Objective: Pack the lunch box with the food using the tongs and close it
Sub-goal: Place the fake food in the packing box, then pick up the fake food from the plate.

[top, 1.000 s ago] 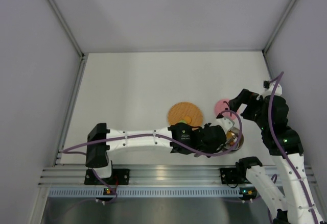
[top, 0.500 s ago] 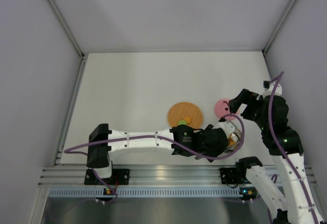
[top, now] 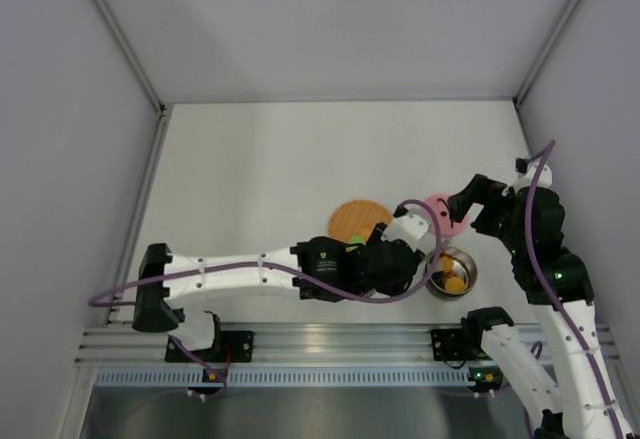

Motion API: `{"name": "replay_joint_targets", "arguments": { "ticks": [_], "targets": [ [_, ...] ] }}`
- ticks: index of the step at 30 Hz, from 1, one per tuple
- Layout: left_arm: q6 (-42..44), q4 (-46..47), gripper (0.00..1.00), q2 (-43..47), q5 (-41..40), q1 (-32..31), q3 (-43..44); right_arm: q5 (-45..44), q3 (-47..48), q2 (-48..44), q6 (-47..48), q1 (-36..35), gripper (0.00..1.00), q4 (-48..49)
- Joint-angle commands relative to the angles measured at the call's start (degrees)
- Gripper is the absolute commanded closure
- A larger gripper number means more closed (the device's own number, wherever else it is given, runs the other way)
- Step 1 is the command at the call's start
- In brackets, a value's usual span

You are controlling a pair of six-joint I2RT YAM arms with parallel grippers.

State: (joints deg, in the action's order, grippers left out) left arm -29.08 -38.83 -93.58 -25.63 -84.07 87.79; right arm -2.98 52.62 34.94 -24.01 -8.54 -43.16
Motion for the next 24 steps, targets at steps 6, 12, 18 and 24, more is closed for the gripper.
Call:
{"name": "replay_joint_targets", "arguments": {
  "ticks": [6, 12, 18, 24],
  "targets": [
    [-10.9, -6.3, 0.44, 12.4, -9.4, 6.2, -7.7, -0.1, 1.2, -0.4, 0.3, 1.0, 0.01, -1.1],
    [-13.1, -7.5, 0.44, 14.8, -6.4, 10.2, -14.5, 0.3, 0.8, -0.4, 0.1, 1.0, 0.00, -1.0],
    [-13.5, -6.4, 0.44, 15.4, -2.9, 11.9, -18.3, 0.2, 0.8, -0.5, 0.2, 1.0, 0.01, -0.9],
    [-13.3, -5.6, 0.44, 14.4, -0.6, 12.1, -20.1, 0.2, 0.6, -0.5, 0.3, 1.0, 0.01, -0.9]
  ]
}}
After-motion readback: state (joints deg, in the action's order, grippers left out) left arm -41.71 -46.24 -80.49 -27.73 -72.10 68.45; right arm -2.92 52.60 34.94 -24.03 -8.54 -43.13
